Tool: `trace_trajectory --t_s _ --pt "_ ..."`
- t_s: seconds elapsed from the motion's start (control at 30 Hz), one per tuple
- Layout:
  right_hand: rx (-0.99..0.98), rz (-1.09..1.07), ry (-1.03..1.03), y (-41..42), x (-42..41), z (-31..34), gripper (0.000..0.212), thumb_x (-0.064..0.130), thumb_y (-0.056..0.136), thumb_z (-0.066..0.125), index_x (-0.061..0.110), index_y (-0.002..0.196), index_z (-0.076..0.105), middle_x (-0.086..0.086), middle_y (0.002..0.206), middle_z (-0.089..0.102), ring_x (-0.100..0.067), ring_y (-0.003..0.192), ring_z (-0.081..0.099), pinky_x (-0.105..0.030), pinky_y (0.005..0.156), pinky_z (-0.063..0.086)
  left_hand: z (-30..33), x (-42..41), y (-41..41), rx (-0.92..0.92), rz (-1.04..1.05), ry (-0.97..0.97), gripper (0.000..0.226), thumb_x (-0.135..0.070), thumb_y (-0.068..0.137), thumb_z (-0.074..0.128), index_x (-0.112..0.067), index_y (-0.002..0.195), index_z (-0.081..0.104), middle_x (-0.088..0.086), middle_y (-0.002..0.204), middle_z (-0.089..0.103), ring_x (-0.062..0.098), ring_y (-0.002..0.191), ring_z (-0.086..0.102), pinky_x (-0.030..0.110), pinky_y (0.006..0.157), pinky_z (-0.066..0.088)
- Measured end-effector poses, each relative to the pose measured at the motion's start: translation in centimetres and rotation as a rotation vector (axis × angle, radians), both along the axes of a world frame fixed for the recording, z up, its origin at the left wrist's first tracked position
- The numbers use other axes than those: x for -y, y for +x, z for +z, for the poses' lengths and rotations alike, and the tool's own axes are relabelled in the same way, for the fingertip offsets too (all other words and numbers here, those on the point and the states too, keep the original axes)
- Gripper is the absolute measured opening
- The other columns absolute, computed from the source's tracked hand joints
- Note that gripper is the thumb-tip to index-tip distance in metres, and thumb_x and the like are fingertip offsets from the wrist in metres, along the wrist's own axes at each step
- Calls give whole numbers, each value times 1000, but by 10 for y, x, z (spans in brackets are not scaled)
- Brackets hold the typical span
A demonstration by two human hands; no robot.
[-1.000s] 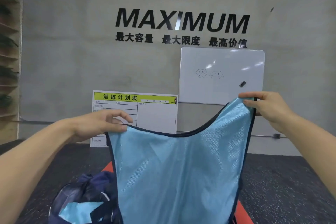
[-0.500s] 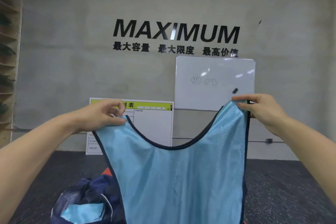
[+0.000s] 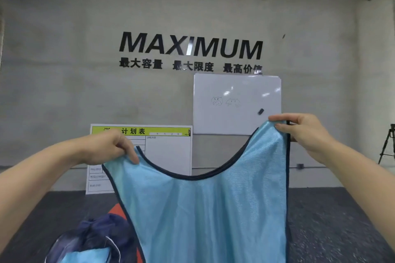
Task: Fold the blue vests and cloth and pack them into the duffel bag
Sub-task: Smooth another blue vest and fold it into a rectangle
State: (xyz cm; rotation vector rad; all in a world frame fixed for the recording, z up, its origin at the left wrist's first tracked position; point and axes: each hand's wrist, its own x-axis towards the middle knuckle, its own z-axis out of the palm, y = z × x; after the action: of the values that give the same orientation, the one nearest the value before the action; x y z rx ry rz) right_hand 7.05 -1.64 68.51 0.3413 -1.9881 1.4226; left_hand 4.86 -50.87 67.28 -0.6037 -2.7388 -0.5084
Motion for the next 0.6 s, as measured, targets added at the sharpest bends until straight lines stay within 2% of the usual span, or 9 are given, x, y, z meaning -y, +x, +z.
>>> trace_trajectory --t_s 0.1,0.17,0.3,0.37,0.43,0.5,0.6 --pt "-7 5 -13 7 -5 -1 23 7 95 70 25 106 80 4 119 70 -11 100 70 -22 77 58 2 -4 7 -32 -20 38 56 2 92 50 -45 88 79 -30 102 71 -11 92 61 21 89 47" --pt "-1 32 -4 10 -9 -2 24 7 95 70 24 108 80 4 119 71 -10 95 72 -20 73 59 2 -4 9 -81 -62 82 49 -2 88 57 -45 99 76 -23 106 71 -3 87 64 27 83 51" --pt "25 126 30 13 -19 -6 38 -4 94 65 25 115 78 2 116 75 -12 99 73 -21 76 60 2 -1 10 -125 -112 220 58 3 79 61 -42 113 71 -14 113 72 15 104 68 40 96 54" --pt "26 171 32 11 -24 -10 44 -11 94 59 21 118 76 2 116 76 -14 106 71 -23 86 59 2 0 10 -138 -133 277 61 7 79 57 -40 115 71 -10 112 74 21 104 69 44 98 54" --pt "39 224 -4 9 -28 -15 46 -18 92 53 16 112 78 -1 115 76 -16 109 69 -24 93 57 3 1 11 -155 -140 296 66 15 81 50 -39 112 73 -13 108 75 24 100 70 40 91 55" --pt "69 270 -47 6 -31 -20 49 -21 92 50 15 98 82 -4 111 77 -17 105 70 -23 88 58 3 0 12 -163 -136 302 68 17 83 47 -40 107 76 -17 107 74 22 96 71 41 84 57" --pt "112 311 -80 1 -34 -29 47 -21 92 50 13 96 82 -7 107 76 -16 97 73 -21 81 59 2 0 11 -168 -112 293 67 17 85 47 -40 103 78 -18 103 75 13 75 64 22 58 50"
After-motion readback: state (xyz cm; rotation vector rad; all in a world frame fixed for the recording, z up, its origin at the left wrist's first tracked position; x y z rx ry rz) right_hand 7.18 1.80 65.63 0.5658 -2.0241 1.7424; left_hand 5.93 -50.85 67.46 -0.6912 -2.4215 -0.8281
